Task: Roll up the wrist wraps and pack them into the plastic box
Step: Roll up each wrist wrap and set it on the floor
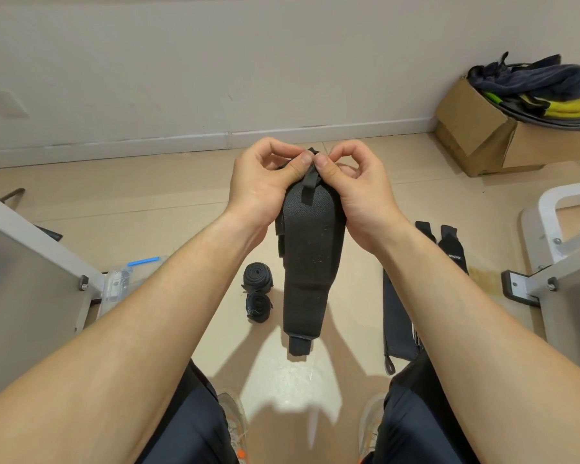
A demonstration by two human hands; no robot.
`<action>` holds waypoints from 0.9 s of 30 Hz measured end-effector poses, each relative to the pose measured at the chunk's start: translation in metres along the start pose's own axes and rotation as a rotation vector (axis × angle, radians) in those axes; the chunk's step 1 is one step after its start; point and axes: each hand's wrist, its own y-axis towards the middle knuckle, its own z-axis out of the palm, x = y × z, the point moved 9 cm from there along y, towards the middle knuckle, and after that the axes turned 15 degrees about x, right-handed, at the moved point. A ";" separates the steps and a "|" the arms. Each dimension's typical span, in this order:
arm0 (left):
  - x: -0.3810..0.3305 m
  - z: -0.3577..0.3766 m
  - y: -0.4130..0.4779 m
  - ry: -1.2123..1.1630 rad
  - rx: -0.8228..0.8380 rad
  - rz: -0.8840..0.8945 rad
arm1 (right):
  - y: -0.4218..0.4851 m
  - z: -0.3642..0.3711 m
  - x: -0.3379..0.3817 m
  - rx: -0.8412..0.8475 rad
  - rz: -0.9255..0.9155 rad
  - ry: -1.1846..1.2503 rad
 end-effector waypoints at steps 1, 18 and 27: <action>0.001 0.001 0.000 -0.027 0.007 -0.008 | 0.000 -0.001 -0.001 -0.009 0.009 0.002; 0.021 0.008 -0.005 -0.129 0.075 -0.198 | 0.001 -0.005 -0.006 0.067 0.076 0.014; 0.020 0.016 -0.008 -0.469 0.245 -0.238 | -0.003 0.011 -0.011 0.183 0.158 0.247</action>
